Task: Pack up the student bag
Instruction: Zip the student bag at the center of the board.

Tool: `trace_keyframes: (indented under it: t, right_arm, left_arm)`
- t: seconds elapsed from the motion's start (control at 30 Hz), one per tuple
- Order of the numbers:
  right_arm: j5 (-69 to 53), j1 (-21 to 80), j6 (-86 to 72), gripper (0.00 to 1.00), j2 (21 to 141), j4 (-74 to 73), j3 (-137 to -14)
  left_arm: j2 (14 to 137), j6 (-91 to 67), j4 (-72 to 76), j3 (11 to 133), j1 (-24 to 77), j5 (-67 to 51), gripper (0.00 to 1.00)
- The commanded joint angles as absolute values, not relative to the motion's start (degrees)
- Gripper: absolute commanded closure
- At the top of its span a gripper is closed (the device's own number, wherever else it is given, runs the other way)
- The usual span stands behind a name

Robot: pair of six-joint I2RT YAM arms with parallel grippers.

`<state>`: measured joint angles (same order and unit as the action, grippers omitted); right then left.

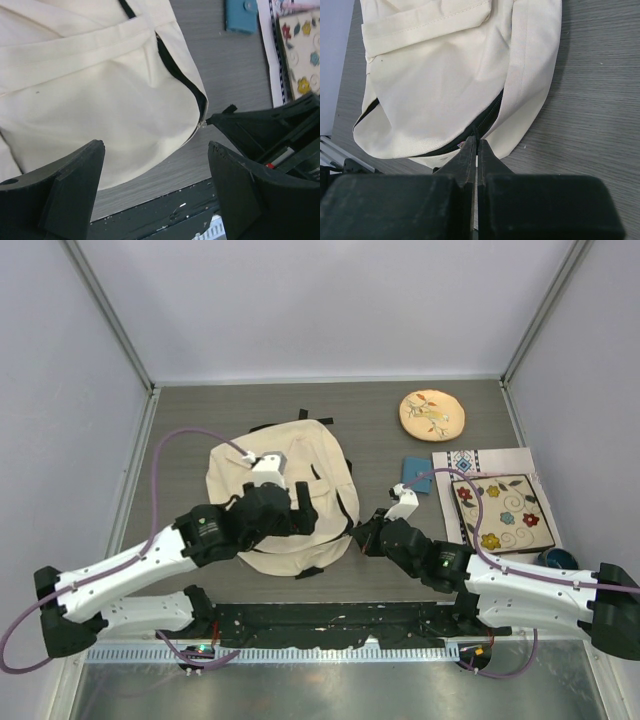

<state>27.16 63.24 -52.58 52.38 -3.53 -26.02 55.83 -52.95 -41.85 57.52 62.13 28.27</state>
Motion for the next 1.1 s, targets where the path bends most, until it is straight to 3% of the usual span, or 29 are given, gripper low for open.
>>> trace_keyframes:
  t: [0.0, 0.23, 0.47, 0.77, 0.87, 1.07]
  right_arm:
    - [30.50, 63.02, -51.94, 0.99, 51.07, -2.72, -27.07]
    - [30.59, 63.02, -52.21, 0.99, 50.89, -3.87, -27.07]
    - [30.85, 63.02, -53.35, 0.99, 50.80, -3.52, -26.90]
    - [31.11, 63.10, -53.17, 0.99, 51.06, -3.34, -26.89]
    - [31.11, 63.02, -53.17, 0.99, 51.06, -3.08, -26.81]
    - [31.11, 63.02, -52.91, 0.99, 50.89, -2.90, -26.98]
  left_arm:
    - [61.86, -36.79, -35.95, 58.63, 62.23, 18.38, 0.12]
    - [70.13, -24.54, -35.17, 61.87, 63.45, 11.87, 0.11]
    - [76.63, -22.94, -31.38, 61.88, 66.70, 10.11, 0.10]
    - [80.51, -24.96, -28.39, 58.02, 68.73, 11.42, 0.20]
    - [80.51, -27.06, -26.72, 55.47, 69.08, 12.74, 0.29]
    - [80.25, -30.67, -24.09, 51.60, 69.52, 14.94, 0.70]
